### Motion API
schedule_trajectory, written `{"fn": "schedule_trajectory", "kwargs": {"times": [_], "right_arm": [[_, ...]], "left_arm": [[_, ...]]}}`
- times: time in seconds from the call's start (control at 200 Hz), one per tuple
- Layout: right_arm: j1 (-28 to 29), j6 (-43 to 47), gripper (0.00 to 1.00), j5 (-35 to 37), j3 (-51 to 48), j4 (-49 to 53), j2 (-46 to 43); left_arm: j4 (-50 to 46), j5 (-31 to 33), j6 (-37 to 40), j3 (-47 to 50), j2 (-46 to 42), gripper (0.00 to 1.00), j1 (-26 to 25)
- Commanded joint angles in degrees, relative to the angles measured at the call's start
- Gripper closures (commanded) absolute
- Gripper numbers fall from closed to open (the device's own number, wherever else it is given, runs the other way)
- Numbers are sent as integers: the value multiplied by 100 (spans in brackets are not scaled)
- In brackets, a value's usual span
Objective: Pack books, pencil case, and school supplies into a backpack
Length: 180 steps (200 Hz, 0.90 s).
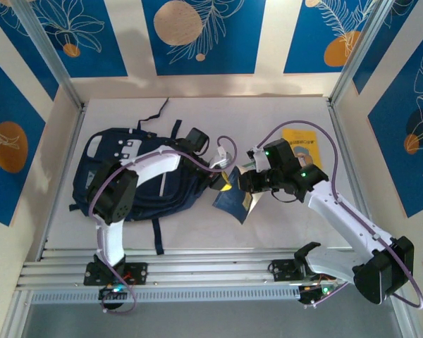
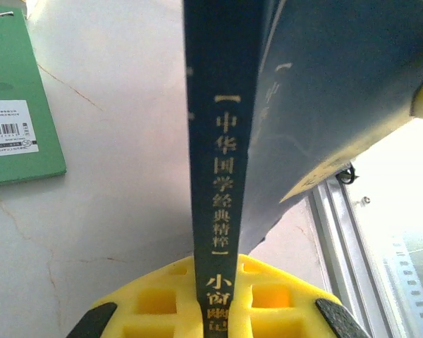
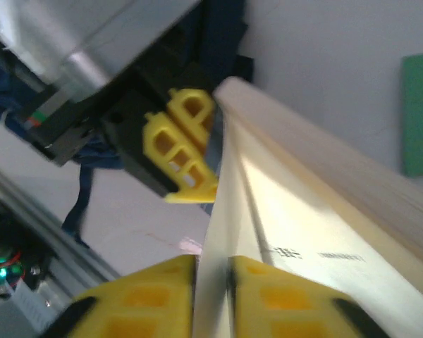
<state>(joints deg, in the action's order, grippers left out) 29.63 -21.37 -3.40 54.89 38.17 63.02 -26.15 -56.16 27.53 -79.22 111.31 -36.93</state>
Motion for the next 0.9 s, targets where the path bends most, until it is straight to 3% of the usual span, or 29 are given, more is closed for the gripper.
{"fn": "schedule_trajectory", "kwargs": {"times": [0.0, 0.09, 0.175, 0.28, 0.38, 0.52, 0.6, 0.765, 0.895], "right_arm": [[17, -106, 53, 941, 246, 239, -311], [-7, -309, 35, 1886, 430, 596, -589], [-53, -409, 29, 2352, 565, 778, -942], [-80, -684, 26, 2373, 650, 765, -1322], [-89, -1152, 26, 2119, 783, 811, -1429], [-89, -1699, 23, 1187, 794, 374, -1523], [-97, -2206, 0, 792, 625, -66, -1603], [-141, -3390, 1, 377, 366, -893, -1613], [-185, -4649, 0, -126, -83, -1890, -1474]], "left_arm": [[-34, -396, -130, -220, -435, 100, 65], [81, -514, -711, -345, -558, 100, 180], [656, -247, -1618, -235, -846, 100, 237], [1706, 252, -3072, 59, -1348, 100, 306], [2446, 912, -4405, 185, -1705, 100, 328], [2855, 2214, -5997, 502, -2219, 100, 327], [3267, 2714, -6948, 828, -2564, 100, 327], [3749, 3825, -8504, 1651, -3352, 100, 326], [4620, 4285, -9680, 2349, -3798, 100, 327]]}}
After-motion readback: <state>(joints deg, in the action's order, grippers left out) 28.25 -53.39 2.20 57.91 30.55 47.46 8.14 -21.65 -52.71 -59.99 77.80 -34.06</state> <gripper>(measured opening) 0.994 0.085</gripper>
